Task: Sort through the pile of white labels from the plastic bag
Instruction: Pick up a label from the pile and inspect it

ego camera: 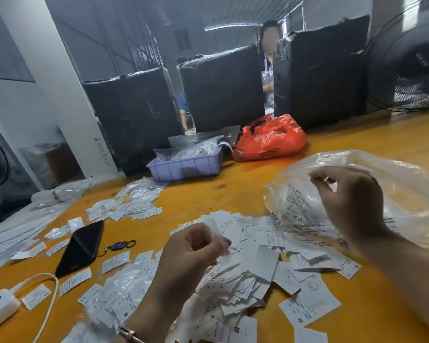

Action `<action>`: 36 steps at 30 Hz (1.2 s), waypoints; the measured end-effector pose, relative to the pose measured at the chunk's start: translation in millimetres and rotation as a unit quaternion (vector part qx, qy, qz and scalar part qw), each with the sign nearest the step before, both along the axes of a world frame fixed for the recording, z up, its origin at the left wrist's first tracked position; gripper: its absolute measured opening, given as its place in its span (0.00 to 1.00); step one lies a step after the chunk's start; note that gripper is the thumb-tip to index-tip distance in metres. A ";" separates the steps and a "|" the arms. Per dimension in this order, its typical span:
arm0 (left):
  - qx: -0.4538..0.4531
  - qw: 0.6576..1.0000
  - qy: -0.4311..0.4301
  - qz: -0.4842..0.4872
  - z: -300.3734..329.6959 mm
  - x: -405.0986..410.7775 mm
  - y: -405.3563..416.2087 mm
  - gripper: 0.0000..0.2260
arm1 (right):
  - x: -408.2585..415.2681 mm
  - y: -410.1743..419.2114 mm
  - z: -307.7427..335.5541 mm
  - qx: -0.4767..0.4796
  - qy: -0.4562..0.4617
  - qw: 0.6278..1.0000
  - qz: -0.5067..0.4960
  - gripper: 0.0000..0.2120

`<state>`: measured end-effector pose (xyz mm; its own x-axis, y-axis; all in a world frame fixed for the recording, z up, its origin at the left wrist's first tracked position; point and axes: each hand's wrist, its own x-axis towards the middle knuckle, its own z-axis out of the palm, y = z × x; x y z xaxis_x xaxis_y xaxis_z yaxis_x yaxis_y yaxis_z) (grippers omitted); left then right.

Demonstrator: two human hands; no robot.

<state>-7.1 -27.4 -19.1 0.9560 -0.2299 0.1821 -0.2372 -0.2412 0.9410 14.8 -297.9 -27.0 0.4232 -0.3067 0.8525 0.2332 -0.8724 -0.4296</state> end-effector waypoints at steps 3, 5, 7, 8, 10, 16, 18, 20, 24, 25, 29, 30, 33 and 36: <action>0.004 1.000 0.012 -0.013 -0.4 -1.1 1.5 0.05 | 3.3 -13.6 1.5 -0.044 -0.039 0.997 -0.042 0.05; 0.006 1.000 0.017 -0.016 -0.1 -1.5 1.1 0.05 | 4.9 -13.1 -3.6 -0.060 0.036 0.997 -0.042 0.07; 0.005 0.999 0.029 -0.020 0.4 -1.7 -0.5 0.08 | 5.5 -9.2 -9.1 -0.062 0.153 0.985 -0.047 0.09; 0.007 0.999 0.033 -0.022 0.1 -1.7 -1.4 0.11 | 5.8 -7.3 -10.8 -0.067 0.196 0.977 -0.052 0.10; 0.012 0.999 0.028 -0.020 -1.1 -1.3 -2.4 0.10 | 5.2 -3.0 -11.1 -0.081 0.232 0.968 -0.045 0.09; 0.028 1.000 0.004 -0.006 0.6 -1.2 -1.3 0.06 | -4.8 21.9 -3.6 -0.140 0.126 0.982 0.030 0.08; 0.021 1.000 -0.002 0.007 2.1 -2.0 -1.5 0.09 | -9.5 27.4 1.0 -0.154 0.087 0.982 0.068 0.09; 0.019 0.999 -0.016 0.023 1.9 -2.2 -2.2 0.11 | -13.2 33.3 2.0 -0.178 0.071 0.973 0.130 0.10; 0.032 0.998 -0.037 0.045 0.4 0.0 -2.1 0.15 | -18.3 47.7 -5.9 -0.196 0.169 0.921 0.291 0.12; 0.035 0.997 -0.042 0.051 -0.1 0.6 -1.1 0.16 | -19.0 52.8 -9.4 -0.209 0.219 0.900 0.314 0.16; 0.021 0.994 -0.068 0.082 -2.2 2.4 -0.1 0.19 | -14.5 62.8 -18.8 -0.291 0.340 0.838 0.311 0.32; 0.009 0.994 -0.066 0.089 -2.9 3.1 0.2 0.18 | -13.8 63.1 -19.0 -0.296 0.342 0.837 0.308 0.30; 0.009 0.994 -0.057 0.096 -7.1 7.2 1.6 0.15 | -14.5 61.5 -18.1 -0.277 0.321 0.847 0.321 0.18; 0.049 0.995 -0.042 0.079 -10.9 9.4 1.7 0.11 | -15.5 61.1 -17.4 -0.252 0.300 0.858 0.332 0.11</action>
